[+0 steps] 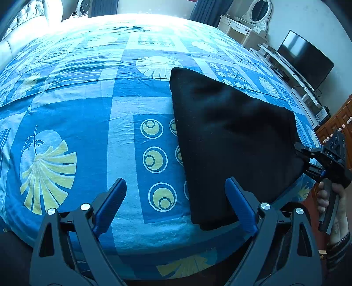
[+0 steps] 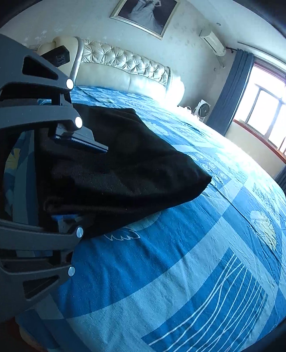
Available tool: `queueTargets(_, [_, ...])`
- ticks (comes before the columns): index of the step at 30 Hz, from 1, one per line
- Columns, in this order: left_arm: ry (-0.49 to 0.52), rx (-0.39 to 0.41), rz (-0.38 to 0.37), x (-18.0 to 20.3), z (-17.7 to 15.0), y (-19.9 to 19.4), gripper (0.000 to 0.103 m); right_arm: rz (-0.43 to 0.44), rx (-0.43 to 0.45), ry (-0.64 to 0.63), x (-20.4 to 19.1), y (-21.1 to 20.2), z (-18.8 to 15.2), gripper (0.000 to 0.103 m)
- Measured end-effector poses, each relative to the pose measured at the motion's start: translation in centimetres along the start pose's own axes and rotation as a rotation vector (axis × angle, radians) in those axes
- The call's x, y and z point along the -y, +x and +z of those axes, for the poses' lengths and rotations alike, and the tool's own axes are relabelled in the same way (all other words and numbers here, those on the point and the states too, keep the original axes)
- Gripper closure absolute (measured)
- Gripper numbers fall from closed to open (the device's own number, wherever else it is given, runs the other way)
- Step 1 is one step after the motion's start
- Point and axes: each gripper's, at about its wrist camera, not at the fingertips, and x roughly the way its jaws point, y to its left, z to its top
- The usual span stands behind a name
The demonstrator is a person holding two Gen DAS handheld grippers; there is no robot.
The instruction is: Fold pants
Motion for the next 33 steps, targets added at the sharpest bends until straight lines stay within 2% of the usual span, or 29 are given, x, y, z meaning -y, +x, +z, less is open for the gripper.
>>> queueTargets(1, [0.000, 0.001, 0.000, 0.0, 0.0, 0.0, 0.012, 0.011, 0.013, 0.000, -0.2, -0.4, 0.1, 0.036])
queueTargets(3, [-0.002, 0.003, 0.000, 0.0, 0.0, 0.0, 0.012, -0.006, 0.055, -0.019, -0.8, -1.5, 0.3, 0.027])
queueTargets(5, [-0.011, 0.004, -0.008, -0.2, 0.2, 0.0, 0.012, -0.046, 0.111, -0.035, -1.0, -2.8, 0.7, 0.024])
queueTargets(8, [-0.050, -0.008, -0.062, -1.0, 0.4, 0.1, 0.012, -0.031, 0.128, 0.015, 0.2, -4.0, 1.0, 0.023])
queueTargets(12, [-0.151, -0.050, -0.197, -2.3, 0.4, 0.9, 0.012, -0.005, 0.071, 0.074, 2.1, -3.3, 0.7, 0.022])
queueTargets(19, [-0.227, -0.119, -0.416, -2.9, 0.0, 3.4, 0.012, 0.013, -0.095, 0.006, 1.6, 0.1, -0.4, 0.022])
queueTargets(22, [-0.274, -0.155, -0.516, -2.7, -0.1, 4.8, 0.012, 0.014, -0.104, -0.015, 1.5, 0.5, -0.8, 0.021])
queueTargets(26, [-0.327, -0.179, -0.595, -2.2, 0.1, 6.5, 0.012, 0.063, -0.104, 0.028, 2.4, 0.4, -0.6, 0.021])
queueTargets(27, [-0.336, -0.183, -0.607, -2.1, 0.1, 6.9, 0.015, 0.083, -0.103, 0.046, 2.8, 0.4, -0.6, 0.021])
queueTargets(28, [-0.337, -0.181, -0.609, -1.9, 0.1, 7.2, 0.022, 0.103, -0.100, 0.064, 3.0, 0.4, -0.8, 0.021])
queueTargets(29, [-0.331, -0.193, -0.586, -1.7, 0.1, 7.7, 0.042, 0.117, -0.094, 0.078, 3.3, 0.4, -0.9, 0.021])
queueTargets(30, [-0.330, -0.214, -0.569, -1.6, 0.1, 8.3, 0.051, 0.122, -0.090, 0.079, 3.3, 0.5, -1.1, 0.022])
queueTargets(32, [-0.350, -0.216, -0.572, -1.6, -0.1, 8.5, 0.057, 0.068, -0.095, 0.032, 2.9, 0.8, -1.4, 0.034])
queueTargets(33, [-0.344, -0.213, -0.567, -1.5, -0.2, 8.4, 0.061, 0.038, -0.102, 0.007, 2.7, 0.8, -1.5, 0.046])
